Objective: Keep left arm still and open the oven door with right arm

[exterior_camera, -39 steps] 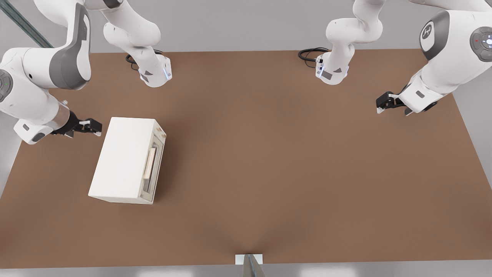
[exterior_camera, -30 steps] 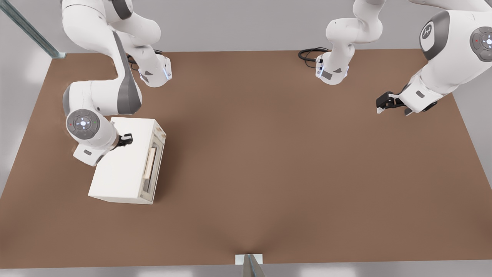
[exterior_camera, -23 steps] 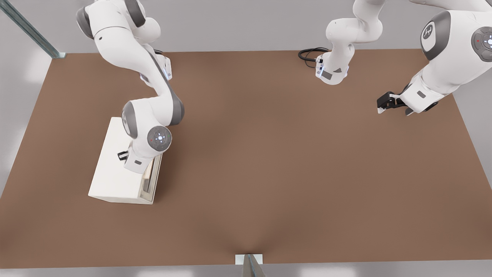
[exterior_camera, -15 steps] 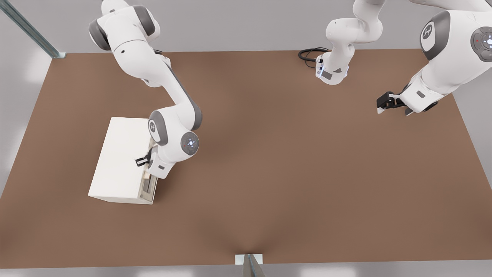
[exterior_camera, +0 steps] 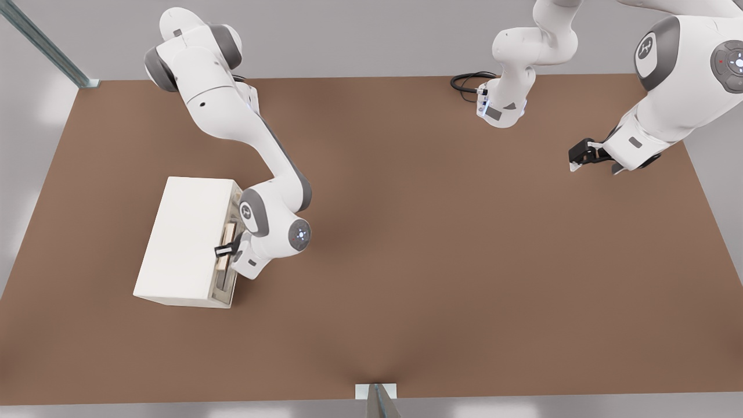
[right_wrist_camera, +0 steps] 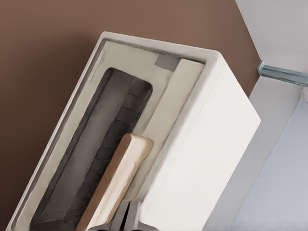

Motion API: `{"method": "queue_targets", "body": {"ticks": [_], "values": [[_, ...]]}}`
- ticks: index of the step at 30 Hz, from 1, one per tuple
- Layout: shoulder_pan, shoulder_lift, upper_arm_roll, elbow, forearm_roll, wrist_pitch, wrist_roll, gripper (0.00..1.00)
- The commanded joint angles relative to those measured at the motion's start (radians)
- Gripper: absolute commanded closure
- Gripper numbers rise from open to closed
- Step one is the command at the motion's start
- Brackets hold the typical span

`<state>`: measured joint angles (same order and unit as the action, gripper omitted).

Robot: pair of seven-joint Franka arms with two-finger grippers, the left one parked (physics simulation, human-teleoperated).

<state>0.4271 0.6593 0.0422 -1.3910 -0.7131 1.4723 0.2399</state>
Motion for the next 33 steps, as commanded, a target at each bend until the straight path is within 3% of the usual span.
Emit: {"method": "queue_targets", "body": {"ticks": [1,19,20,22,23,24,25,29,33], "values": [[-0.004,-0.001,-0.001,-0.010,0.000,-0.003,0.150,0.79],[0.048,0.003,0.002,0.032,0.021,-0.010,0.148,0.79],[0.048,0.003,0.004,0.085,0.079,-0.016,0.142,0.79],[-0.057,-0.006,-0.004,0.230,0.388,-0.052,0.020,0.79],[-0.209,-0.035,-0.001,0.230,0.596,-0.052,-0.158,0.00],[-0.336,-0.073,-0.001,0.213,0.736,-0.058,-0.232,0.00],[-0.382,-0.124,-0.001,0.210,0.777,-0.090,-0.309,0.00],[-0.389,-0.438,-0.015,0.070,0.728,-0.128,-0.287,0.00],[-0.389,-0.492,-0.015,0.010,0.719,-0.122,-0.287,0.00]]}}
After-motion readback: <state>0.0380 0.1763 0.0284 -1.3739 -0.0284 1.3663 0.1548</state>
